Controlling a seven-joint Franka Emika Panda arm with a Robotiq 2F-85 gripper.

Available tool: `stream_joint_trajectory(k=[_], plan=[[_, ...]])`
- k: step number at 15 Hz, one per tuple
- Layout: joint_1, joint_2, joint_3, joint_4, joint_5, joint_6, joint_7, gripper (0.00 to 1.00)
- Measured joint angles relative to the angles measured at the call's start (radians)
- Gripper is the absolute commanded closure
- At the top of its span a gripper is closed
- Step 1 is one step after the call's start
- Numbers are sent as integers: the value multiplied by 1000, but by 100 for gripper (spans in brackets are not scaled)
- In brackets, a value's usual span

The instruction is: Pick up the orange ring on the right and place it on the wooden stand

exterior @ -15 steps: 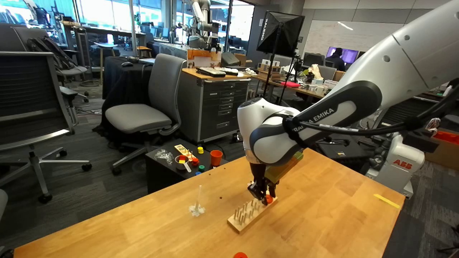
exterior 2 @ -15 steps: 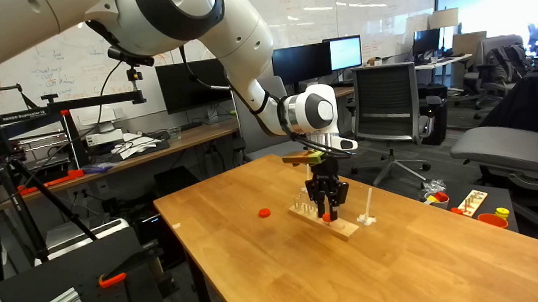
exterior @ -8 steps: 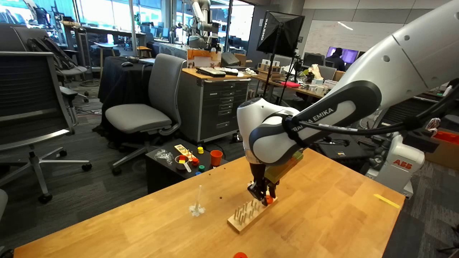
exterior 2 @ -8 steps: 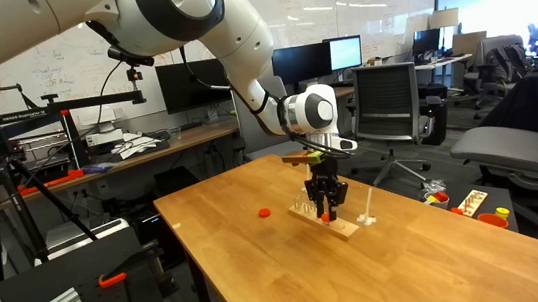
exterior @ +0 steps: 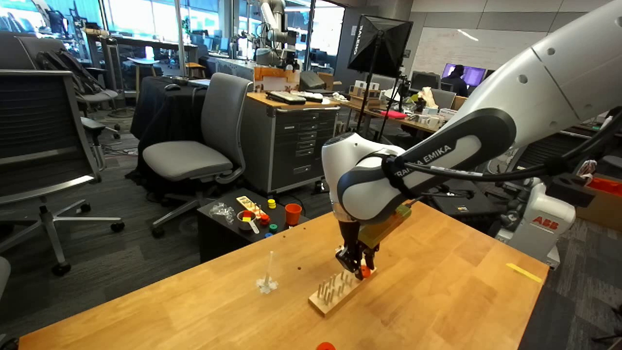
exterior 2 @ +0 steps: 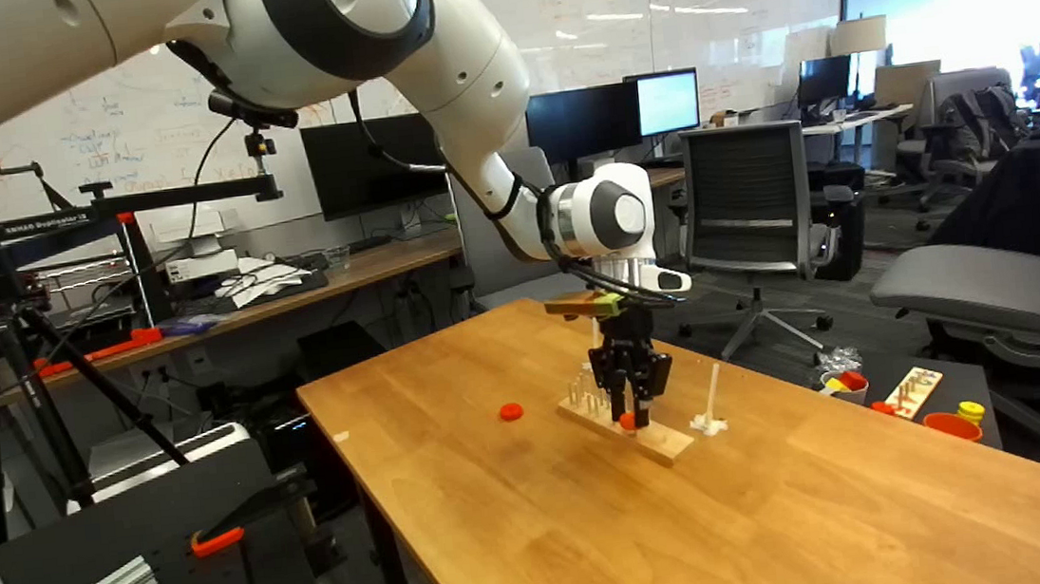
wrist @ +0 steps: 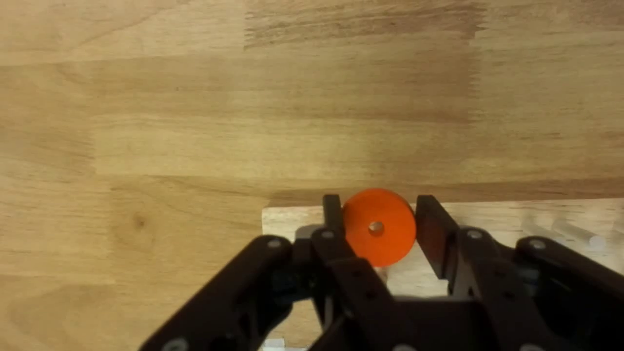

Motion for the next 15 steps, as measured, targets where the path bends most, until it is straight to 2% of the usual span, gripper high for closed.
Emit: stream_joint_trajectory(k=[15], plan=[[-16,16,0,32,15,-30,1,83]])
